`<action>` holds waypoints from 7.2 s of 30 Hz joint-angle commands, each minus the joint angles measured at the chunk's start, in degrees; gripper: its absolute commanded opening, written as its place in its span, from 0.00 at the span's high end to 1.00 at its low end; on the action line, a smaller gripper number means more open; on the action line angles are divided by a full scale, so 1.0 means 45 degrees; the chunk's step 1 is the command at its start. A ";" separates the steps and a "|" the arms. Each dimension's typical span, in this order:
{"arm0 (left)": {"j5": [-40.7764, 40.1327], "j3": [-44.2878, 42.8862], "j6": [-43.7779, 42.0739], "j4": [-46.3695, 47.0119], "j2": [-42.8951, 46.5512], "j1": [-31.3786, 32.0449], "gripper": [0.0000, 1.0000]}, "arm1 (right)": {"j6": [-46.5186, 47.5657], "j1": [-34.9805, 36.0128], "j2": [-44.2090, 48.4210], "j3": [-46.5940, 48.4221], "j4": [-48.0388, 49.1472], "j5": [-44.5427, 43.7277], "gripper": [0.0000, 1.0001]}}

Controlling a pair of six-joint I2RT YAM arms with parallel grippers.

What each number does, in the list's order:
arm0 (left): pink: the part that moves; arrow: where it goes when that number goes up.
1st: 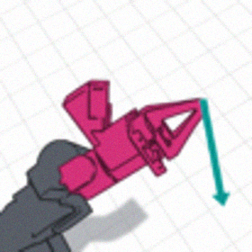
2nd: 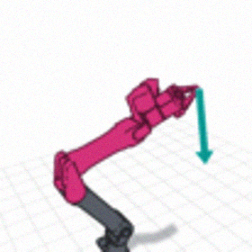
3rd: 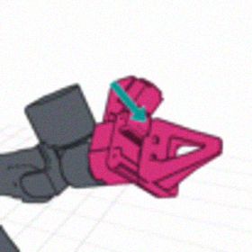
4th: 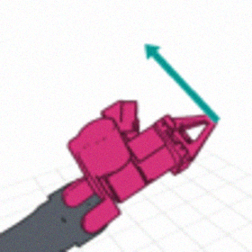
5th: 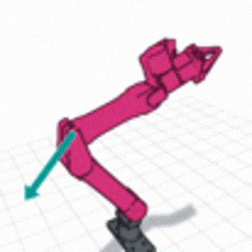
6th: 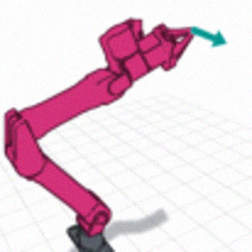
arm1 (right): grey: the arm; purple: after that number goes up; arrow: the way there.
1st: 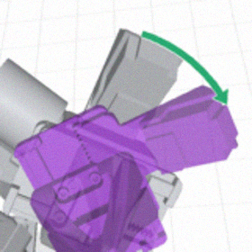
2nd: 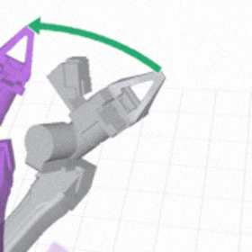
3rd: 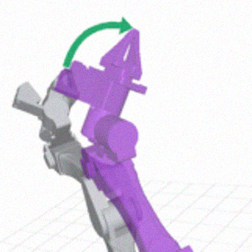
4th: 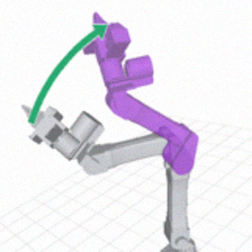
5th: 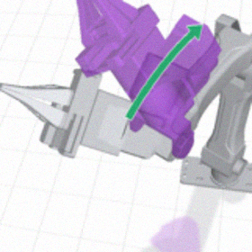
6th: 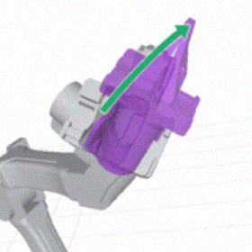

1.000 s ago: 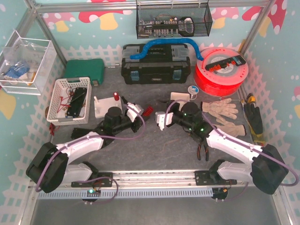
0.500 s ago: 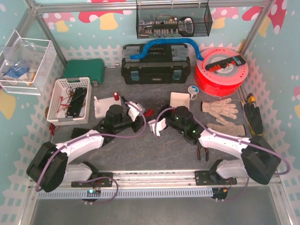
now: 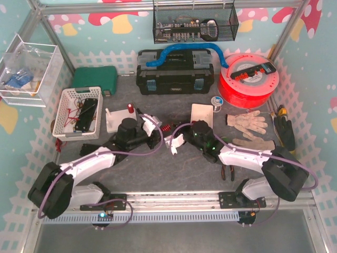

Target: Install the large spring

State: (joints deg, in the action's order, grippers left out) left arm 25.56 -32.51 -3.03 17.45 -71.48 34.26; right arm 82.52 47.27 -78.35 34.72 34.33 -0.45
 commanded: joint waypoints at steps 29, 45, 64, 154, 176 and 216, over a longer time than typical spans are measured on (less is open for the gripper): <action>-0.2477 -0.0344 0.5292 0.1061 0.2714 -0.0966 0.41 | -2.1715 0.0173 -0.2308 0.2496 0.1709 0.1802 1.00; -0.1874 -0.2619 0.5813 -0.2625 0.1256 -0.0956 0.55 | -2.0313 0.0180 -0.2192 0.2072 0.1999 0.1864 1.00; -0.1072 -0.4713 0.5834 -0.6843 0.0869 -0.1635 0.44 | -1.9238 0.0209 -0.1686 0.1239 0.2665 0.1362 1.00; -0.8441 -0.5813 0.4788 -0.4722 -0.5779 -0.7536 0.81 | -1.8680 0.0200 0.3726 -0.1676 -0.1031 -0.0789 0.02; -0.5642 -0.4530 0.6165 -0.5187 -0.1255 -0.7518 0.24 | -2.4011 -0.0422 0.1399 0.2089 -0.6374 -0.5158 0.01; -0.3076 -0.0960 0.5865 -0.3979 0.3743 -0.3883 0.01 | -2.3895 -0.5396 -0.3449 0.5972 -1.0262 -0.0077 0.55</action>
State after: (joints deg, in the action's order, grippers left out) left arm 14.90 -36.27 25.04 -0.38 -54.04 16.60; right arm -23.42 23.29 -93.60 59.96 -12.64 -2.22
